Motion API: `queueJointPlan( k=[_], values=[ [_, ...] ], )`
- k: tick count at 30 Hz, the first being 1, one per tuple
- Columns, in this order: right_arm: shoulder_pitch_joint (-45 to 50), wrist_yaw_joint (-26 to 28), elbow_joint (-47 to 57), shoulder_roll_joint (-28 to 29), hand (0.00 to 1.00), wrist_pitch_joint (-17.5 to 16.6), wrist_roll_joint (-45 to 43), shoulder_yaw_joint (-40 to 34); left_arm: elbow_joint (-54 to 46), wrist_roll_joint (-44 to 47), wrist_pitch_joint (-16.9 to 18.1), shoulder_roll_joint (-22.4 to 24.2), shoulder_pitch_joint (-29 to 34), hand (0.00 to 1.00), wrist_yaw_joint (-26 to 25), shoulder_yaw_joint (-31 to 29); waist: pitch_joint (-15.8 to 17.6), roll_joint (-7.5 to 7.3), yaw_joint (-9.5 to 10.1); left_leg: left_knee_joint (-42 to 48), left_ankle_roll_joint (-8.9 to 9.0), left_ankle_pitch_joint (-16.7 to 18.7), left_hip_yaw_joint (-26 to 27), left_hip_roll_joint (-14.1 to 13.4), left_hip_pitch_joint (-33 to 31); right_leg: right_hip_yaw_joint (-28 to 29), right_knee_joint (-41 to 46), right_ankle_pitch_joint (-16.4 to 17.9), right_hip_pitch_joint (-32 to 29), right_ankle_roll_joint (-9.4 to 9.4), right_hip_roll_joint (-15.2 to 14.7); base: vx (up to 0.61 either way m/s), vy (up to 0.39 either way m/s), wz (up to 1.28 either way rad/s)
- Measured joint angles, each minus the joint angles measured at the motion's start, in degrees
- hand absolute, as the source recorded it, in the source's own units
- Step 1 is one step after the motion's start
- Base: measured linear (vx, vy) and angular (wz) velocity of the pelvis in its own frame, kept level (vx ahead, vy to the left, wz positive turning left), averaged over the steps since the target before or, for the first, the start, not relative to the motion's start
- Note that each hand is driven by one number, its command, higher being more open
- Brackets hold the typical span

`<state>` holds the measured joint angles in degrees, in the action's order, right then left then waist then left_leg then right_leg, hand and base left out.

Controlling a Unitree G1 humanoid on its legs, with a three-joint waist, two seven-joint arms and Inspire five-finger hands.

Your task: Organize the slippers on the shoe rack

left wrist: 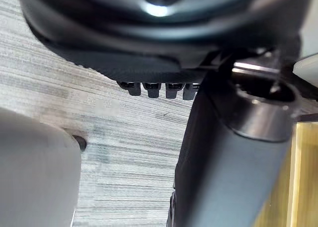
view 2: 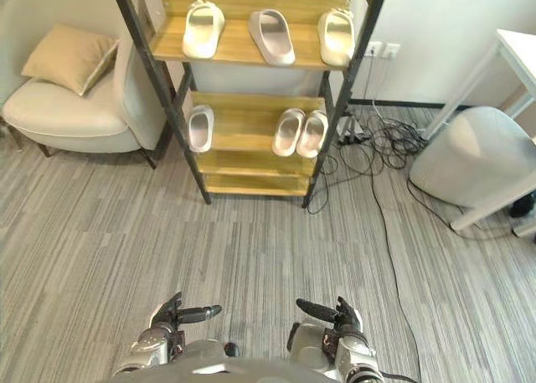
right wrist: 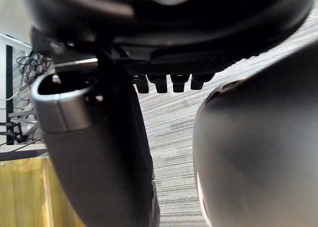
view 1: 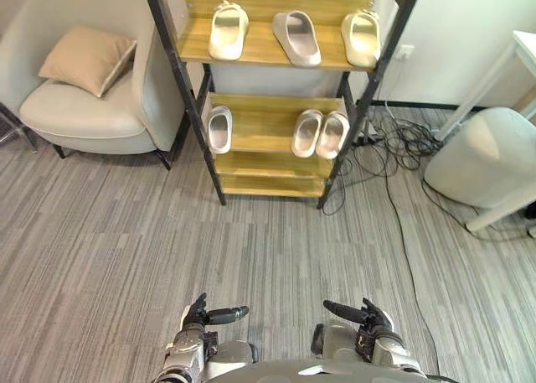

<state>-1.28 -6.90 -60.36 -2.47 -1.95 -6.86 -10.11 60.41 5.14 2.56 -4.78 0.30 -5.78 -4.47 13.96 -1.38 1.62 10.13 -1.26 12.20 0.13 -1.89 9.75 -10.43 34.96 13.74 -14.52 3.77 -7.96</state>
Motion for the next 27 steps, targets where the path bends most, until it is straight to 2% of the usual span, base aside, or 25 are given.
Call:
queueJointPlan(
  k=[1, 2, 3, 4, 6, 8, 9, 10, 11, 13, 15, 16, 17, 18, 19, 21, 22, 25, 26, 27],
  values=[
    [0.02, 0.03, -0.08, 0.17, 1.0, -0.02, -0.01, 0.0, -0.03, -0.01, -0.02, -0.05, 0.11, 1.0, 0.04, -0.46, -0.12, -0.26, 0.01, 0.01, 0.57, 0.41, -0.48, -0.01, 0.0, 0.82, -3.36, -0.85, 0.03, 0.49, 0.46, 0.22, -0.208, 0.58],
    [0.16, 0.05, -0.22, 0.47, 1.0, -0.02, -0.01, 0.03, -0.08, -0.01, -0.07, -0.31, 0.33, 1.0, 0.05, -0.92, -0.39, -0.9, -0.02, 0.1, 1.44, 1.09, -1.11, 0.23, 0.09, 2.22, -8.06, -3.62, 0.09, 0.76, 0.68, 0.16, -0.183, 0.34],
    [0.41, 0.19, -0.23, 0.57, 1.0, 0.05, -0.06, -0.02, -0.06, -0.04, -0.1, -0.34, 0.44, 1.0, 0.02, -1.28, -0.55, -1.38, -0.14, 0.27, 2.22, 1.9, -2.01, 0.36, 0.37, 2.32, -8.34, -7.29, 0.48, -0.98, 0.7, 0.3, -0.276, 0.35],
    [0.44, 0.31, -0.2, 0.03, 1.0, -0.02, 0.01, -0.75, 0.03, -0.02, -0.1, 0.71, 0.47, 1.0, -0.11, -1.95, -0.97, 0.65, 0.31, 0.79, 2.78, 2.9, -2.65, -1.73, 0.65, 1.02, -8.11, -5.71, 1.44, -2.52, 2.44, 0.37, -0.33, 0.31],
    [0.87, 0.27, -0.28, -0.25, 1.0, 0.16, -0.01, -3.52, 0.04, -0.17, -0.12, 2.4, 0.81, 1.0, 0.09, -3.84, -1.41, 2.68, 0.37, 3.66, 3.75, 3.31, -3.16, -4.35, 0.54, -2.01, -6.81, -1.42, 3.29, -4.12, 3.91, 0.42, -0.343, 0.46],
    [1.58, 0.01, -0.08, -0.08, 1.0, 0.2, -0.15, -4.26, -0.26, -0.2, -0.13, 2.87, 0.94, 1.0, 0.28, -5.21, -1.49, 3.12, -0.18, 14.88, 6.62, 3.87, -3.56, -6.23, -3.77, -4.49, -9.78, -0.71, 7.19, -4.73, 5.09, 0.33, -0.235, 0.6],
    [2.21, 0.04, 0.56, 0.0, 1.0, 0.18, -0.14, -3.96, -0.86, -0.14, -0.13, 2.91, 0.97, 1.0, 0.5, -6.36, -1.37, 3.25, -0.21, 25.17, 8.83, 2.99, -3.39, -7.81, -8.14, -5.91, -12.3, -0.59, 10.42, -5.06, 6.06, 0.19, -0.113, 0.54],
    [2.89, 0.04, 1.17, 0.06, 1.0, 0.14, -0.13, -3.8, -2.23, -0.11, -0.11, 3.2, 1.19, 1.0, 0.61, -7.33, -1.32, 3.38, 0.05, 34.47, 9.22, 2.89, -1.91, -9.66, -11.84, -6.91, -14.23, -0.46, 13.17, -5.3, 6.95, 0.36, -0.169, 0.43],
    [3.39, -0.01, 1.18, 0.09, 1.0, 0.1, -0.2, -3.39, -4.06, -0.09, -0.05, 3.38, 1.5, 1.0, 0.72, -7.84, -1.25, 3.35, 0.72, 43.19, 8.83, 3.09, 1.71, -12.21, -15.7, -7.37, -16.58, -0.35, 16.84, -5.57, 7.97, 0.23, -0.091, 0.19],
    [3.59, -0.04, 1.14, 0.18, 1.0, 0.1, -0.51, -2.49, -4.97, -0.1, 0.3, 3.38, 1.53, 1.0, 0.87, -7.14, -1.2, 2.79, 1.25, 45.35, 7.9, 3.82, 5.49, -13.16, -19.49, -7.41, -20.0, -0.57, 20.54, -5.44, 8.22, 0.31, -0.023, 0.01],
    [3.01, -0.05, 0.98, 0.07, 1.0, 0.08, -0.85, -2.29, -5.22, -0.02, 0.82, 3.07, 1.39, 1.0, 0.99, -5.86, -1.17, 3.02, 1.37, 39.01, 7.04, 4.9, 7.4, -12.46, -22.17, -6.71, -22.62, -1.17, 22.76, -4.68, 7.94, 0.33, 0.094, -0.16],
    [2.36, -0.12, 0.67, 0.22, 1.0, 0.12, -1.24, -2.3, -5.12, 0.07, 0.82, 2.79, 0.94, 1.0, 1.11, -5.46, -0.79, 2.74, 1.42, 32.28, 7.05, 5.33, 7.13, -10.76, -23.06, -5.98, -23.36, -1.37, 23.61, -4.34, 7.01, 0.36, 0.26, -0.29],
    [1.97, -0.22, 0.05, 0.39, 1.0, 0.13, -1.24, -2.33, -5.05, 0.04, 0.85, 2.5, 0.54, 1.0, 1.08, -4.85, -0.43, 2.41, 1.56, 18.93, 6.55, 1.31, 5.9, -7.96, -23.38, -4.91, -23.43, -1.3, 24.22, -3.04, 5.45, 0.3, 0.23, -0.29],
    [1.92, -0.16, -0.08, 0.22, 1.0, 0.13, -1.25, -2.3, -4.98, 0.04, 0.89, 2.49, 0.59, 1.0, 1.05, -4.51, -0.34, 2.66, 1.57, 14.91, 6.19, -2.17, 5.21, -7.51, -23.1, -4.77, -23.62, -1.36, 24.6, -2.83, 5.2, 0.36, 0.29, -0.25],
    [1.72, -0.29, -0.63, 0.21, 1.0, 0.14, -1.28, -1.97, -4.17, 0.29, 1.11, 1.76, 0.08, 1.0, 1.02, -3.37, 0.01, 1.65, 1.97, 13.12, 3.95, -6.12, 5.95, -5.47, -21.15, -3.12, -24.84, -0.74, 25.69, -1.16, 3.9, 0.25, 0.17, -0.06],
    [1.94, -0.28, -0.68, 0.99, 1.0, 0.16, -1.25, -1.54, -3.72, 0.21, 1.27, 0.89, -0.43, 1.0, 0.88, -2.43, -0.09, 0.22, 1.84, 12.34, 3.36, -5.83, 6.02, -3.64, -21.02, -1.19, -26.85, -1.17, 25.94, -1.11, 3.05, 0.29, 0.181, 0.14],
    [1.94, -0.32, -0.77, 1.14, 1.0, 0.18, -1.25, -1.62, -2.71, 0.29, 1.02, 0.55, -1.36, 1.0, 0.79, -2.47, -0.03, -0.03, 2.13, 13.86, 2.31, -4.74, 6.03, -2.77, -21.19, -0.53, -27.65, -1.77, 26.97, -0.51, 2.41, 0.21, 0.133, 0.21],
    [1.84, 0.06, -0.54, 1.45, 1.0, -0.19, -1.17, -1.62, -2.17, 0.39, 0.7, -0.04, -1.27, 1.0, 0.7, -2.44, -0.2, 0.26, 2.56, 14.75, 1.62, -2.23, 6.95, -2.25, -19.4, 1.3, -25.56, -2.33, 27.39, 0.43, 1.37, 0.14, 0.113, -0.15],
    [1.76, 0.13, -0.56, 1.37, 1.0, -0.51, -1.11, -1.62, -1.59, 0.52, 0.68, -0.02, -1.28, 1.0, 0.72, -2.44, -0.23, 0.41, 2.59, 13.56, 1.72, -0.82, 7.19, -2.21, -17.94, 2.17, -22.42, -1.89, 26.36, 1.22, 1.04, 0.1, 0.1, -0.38],
    [1.42, 0.18, -0.57, 1.32, 1.0, -0.52, -0.99, -1.58, -1.32, 0.6, 0.59, 0.02, -1.28, 1.0, 0.72, -2.42, -0.2, 0.36, 2.6, 11.9, 1.75, -0.5, 8.3, -2.23, -16.26, 3.42, -15.36, -1.23, 23.13, 2.3, 0.23, 0.1, 0.115, -0.59]
  ],
)
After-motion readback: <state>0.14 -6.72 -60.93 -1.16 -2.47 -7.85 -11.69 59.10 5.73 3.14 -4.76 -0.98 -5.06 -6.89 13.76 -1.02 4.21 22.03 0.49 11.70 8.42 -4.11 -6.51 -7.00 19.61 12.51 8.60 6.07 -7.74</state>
